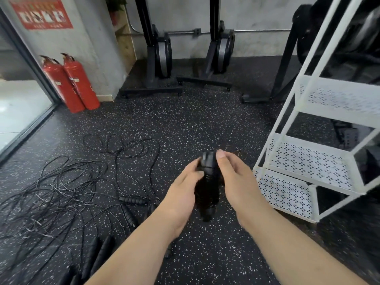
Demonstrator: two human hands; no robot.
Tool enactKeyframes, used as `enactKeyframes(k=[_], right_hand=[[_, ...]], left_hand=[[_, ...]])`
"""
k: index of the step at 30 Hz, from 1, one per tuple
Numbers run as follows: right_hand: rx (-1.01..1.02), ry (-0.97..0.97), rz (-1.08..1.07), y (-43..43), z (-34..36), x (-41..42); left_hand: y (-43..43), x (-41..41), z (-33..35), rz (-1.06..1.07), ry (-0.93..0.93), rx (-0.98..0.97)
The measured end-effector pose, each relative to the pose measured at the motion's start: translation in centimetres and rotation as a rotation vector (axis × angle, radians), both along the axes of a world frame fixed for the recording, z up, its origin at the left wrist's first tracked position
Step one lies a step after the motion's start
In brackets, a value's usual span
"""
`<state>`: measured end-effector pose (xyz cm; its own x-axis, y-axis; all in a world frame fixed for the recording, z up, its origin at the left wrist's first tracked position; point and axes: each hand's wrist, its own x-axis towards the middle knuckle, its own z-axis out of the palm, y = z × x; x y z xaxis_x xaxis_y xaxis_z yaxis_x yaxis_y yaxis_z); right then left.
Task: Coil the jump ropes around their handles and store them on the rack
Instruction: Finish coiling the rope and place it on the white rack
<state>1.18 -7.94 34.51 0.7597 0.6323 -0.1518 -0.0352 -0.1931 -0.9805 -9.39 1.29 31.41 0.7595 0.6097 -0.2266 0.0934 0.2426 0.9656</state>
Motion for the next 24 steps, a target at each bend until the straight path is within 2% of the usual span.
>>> enactKeyframes(k=[4, 10, 12, 19, 22, 24], right_hand=[[0.057, -0.018, -0.107, -1.7, 0.0, -0.9], [0.334, 0.285, -0.223, -6.4, 3.8, -1.5], [0.403, 0.319, -0.215, -8.0, 5.5, -1.7], [0.367, -0.042, -0.243, -13.8, 10.5, -0.6], [0.358, -0.197, -0.297, -16.1, 11.8, 0.5], [0.378, -0.233, -0.317, -17.5, 13.0, 1.1]], left_hand=[[-2.7, 0.5, 1.2, 0.019, 0.094, 0.341], [-8.6, 0.5, 4.4, 0.021, 0.189, 0.440], [-10.7, 0.7, 5.5, 0.007, 0.173, 0.454], [-16.7, 2.5, 10.3, -0.067, 0.120, 0.507], [-18.6, 3.3, 13.0, -0.152, 0.109, 0.431], [-19.9, 3.7, 14.8, -0.188, 0.092, 0.435]])
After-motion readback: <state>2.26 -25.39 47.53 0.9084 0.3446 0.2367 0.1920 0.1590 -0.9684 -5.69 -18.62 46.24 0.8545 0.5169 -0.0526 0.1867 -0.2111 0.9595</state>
